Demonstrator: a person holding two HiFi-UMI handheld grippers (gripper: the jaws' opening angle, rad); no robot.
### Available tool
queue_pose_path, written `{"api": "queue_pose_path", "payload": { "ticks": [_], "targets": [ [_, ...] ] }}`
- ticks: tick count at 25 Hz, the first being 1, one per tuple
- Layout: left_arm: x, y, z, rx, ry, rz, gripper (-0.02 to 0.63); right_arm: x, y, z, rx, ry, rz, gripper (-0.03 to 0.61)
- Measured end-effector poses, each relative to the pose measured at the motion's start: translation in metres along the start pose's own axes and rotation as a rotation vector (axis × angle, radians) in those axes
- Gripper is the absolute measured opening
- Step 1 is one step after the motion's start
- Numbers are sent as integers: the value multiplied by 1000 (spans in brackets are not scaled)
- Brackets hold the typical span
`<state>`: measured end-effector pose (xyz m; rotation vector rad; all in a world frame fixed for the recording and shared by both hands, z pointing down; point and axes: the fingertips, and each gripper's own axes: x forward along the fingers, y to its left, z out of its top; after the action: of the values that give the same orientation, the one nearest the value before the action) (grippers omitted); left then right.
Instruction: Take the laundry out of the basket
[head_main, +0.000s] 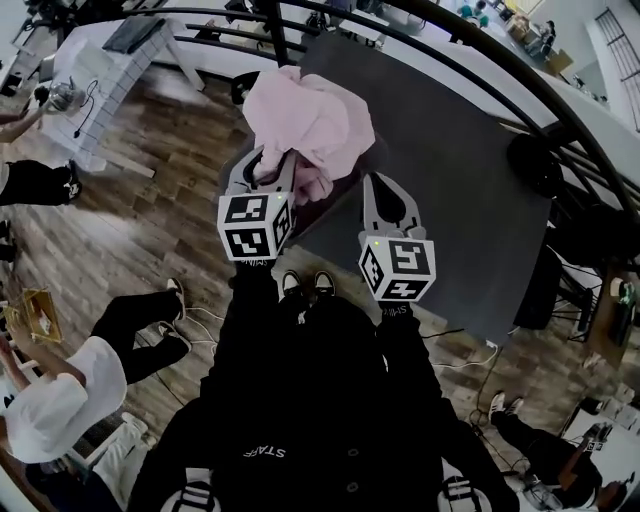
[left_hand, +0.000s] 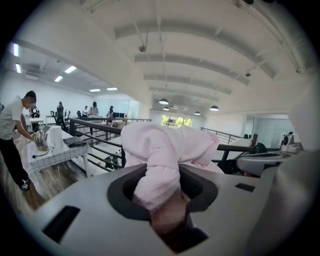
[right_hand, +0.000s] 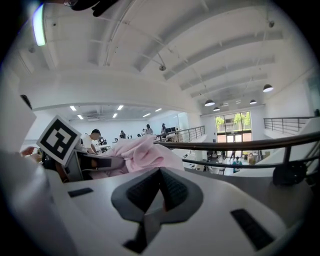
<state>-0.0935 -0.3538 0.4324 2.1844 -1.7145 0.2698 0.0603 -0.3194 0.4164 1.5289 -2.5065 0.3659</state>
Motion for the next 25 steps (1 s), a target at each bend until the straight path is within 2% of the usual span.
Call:
{"api": "queue_pose_path", "payload": {
  "ticks": [5, 11, 25],
  "targets": [
    [-30, -16, 31, -14, -113, 23, 132, -16, 3, 22, -34, -42, -1, 15],
    [-61, -28, 51, -20, -214, 39, 132, -34, 4, 44, -64, -100, -11, 15],
    [-104, -3, 89, 0, -322, 76, 132, -26, 42, 98, -115, -216, 9, 15]
  ]
}}
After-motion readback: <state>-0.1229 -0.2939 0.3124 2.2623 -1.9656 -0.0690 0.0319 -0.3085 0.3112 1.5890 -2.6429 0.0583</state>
